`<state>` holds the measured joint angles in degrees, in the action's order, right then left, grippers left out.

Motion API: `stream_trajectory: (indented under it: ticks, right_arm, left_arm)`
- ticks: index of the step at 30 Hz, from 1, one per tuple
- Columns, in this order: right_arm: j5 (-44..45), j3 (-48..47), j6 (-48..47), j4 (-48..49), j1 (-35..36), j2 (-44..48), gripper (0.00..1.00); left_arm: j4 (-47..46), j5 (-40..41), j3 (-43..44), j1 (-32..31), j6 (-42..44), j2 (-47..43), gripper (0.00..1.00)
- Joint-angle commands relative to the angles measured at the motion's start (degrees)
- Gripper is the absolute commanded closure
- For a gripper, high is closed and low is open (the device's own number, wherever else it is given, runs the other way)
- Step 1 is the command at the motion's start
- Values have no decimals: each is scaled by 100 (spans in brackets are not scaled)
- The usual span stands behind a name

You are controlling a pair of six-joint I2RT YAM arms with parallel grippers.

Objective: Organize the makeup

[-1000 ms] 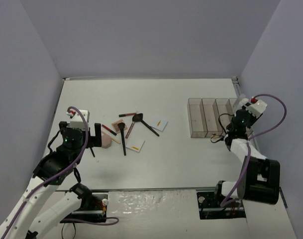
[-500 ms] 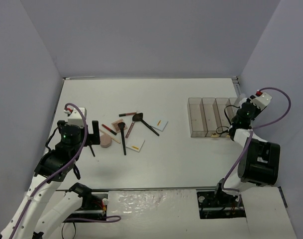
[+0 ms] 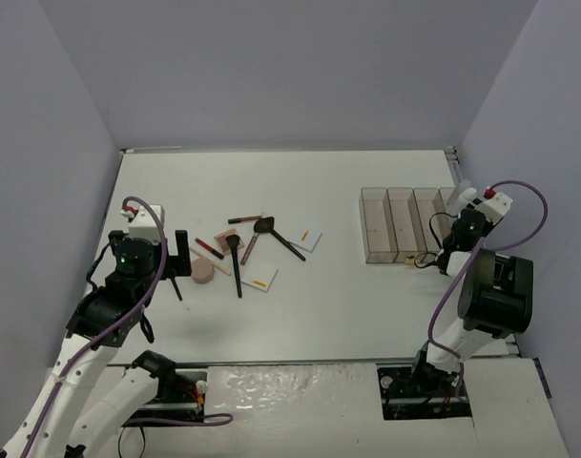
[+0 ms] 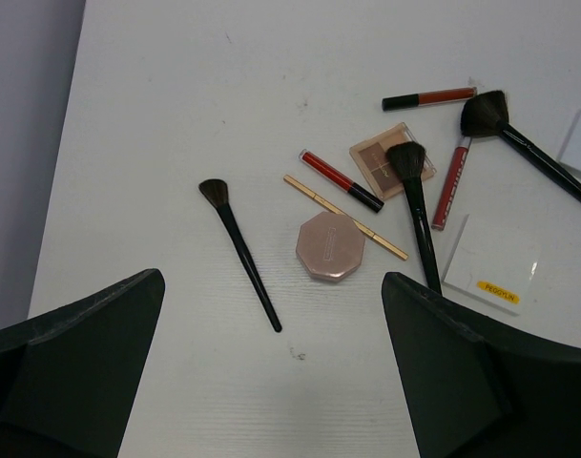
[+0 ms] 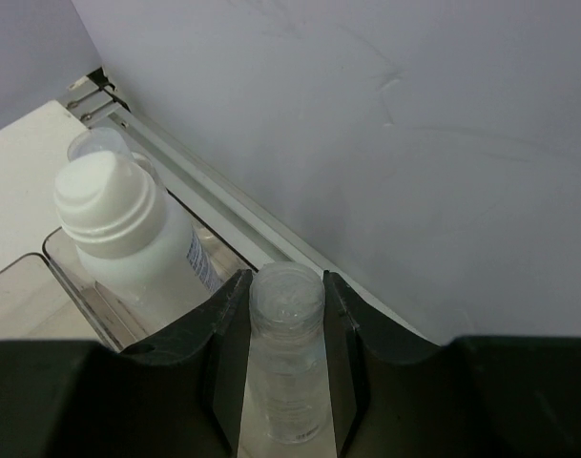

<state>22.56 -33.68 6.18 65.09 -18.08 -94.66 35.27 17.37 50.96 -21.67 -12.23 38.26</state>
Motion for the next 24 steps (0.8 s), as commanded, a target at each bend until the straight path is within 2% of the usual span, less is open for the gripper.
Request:
stream_trajectory:
  ticks: [1,6,10,14,17,24]
  right_arm:
    - [-145,-238,-9,479,-42,142,79]
    - [-202,-326,-31,-15,-67,301,48]
    - [-330,-280,-20,-278,-151,441,33]
    - [-388,-275,94,-617,-143,797,26]
    - [-388,-227,360,-1010,-92,1432,21]
    - [-504,-723,862,-3193,140,3143,10]
  left_arm:
    - [-376,-58,85,64,36,29,3]
    - [-409,-94,61,93,34,-68,3]
    - [-415,-137,46,102,19,-143,3]
    - [-413,-155,28,99,19,-239,3]
    - [-429,-146,4,95,12,-304,3]
    - [-463,-299,14,181,-24,-172,3]
